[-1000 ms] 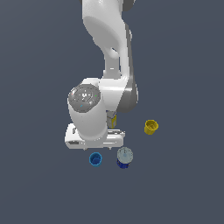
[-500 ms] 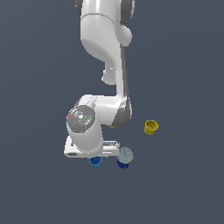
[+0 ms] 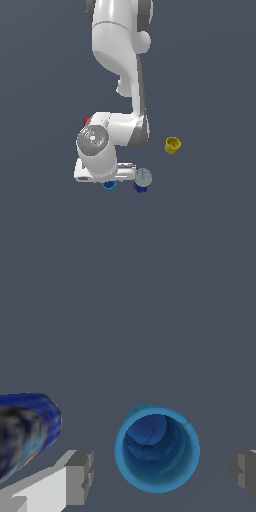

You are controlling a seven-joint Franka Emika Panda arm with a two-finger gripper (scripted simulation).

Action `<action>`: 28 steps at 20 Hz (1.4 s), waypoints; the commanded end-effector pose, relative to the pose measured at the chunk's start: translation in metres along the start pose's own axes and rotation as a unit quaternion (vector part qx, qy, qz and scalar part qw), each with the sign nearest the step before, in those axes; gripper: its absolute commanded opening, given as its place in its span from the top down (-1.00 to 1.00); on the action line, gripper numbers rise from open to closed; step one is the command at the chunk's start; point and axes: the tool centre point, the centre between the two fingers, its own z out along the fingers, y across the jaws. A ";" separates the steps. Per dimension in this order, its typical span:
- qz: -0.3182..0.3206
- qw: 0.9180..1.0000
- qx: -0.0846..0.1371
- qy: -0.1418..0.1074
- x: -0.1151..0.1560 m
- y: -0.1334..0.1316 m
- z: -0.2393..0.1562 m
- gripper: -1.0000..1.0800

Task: Pick up a designated object from a clutter of objects.

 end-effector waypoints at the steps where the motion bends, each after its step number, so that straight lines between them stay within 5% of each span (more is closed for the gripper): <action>1: 0.000 1.000 0.000 -0.001 -0.001 0.000 0.009 -0.92; 13: 0.000 1.000 0.000 0.000 0.000 0.000 0.046 -0.92; 14: 0.000 1.000 0.000 0.000 0.000 0.000 0.046 1.00; 28: 0.000 1.000 -0.002 0.013 0.007 0.001 0.028 1.00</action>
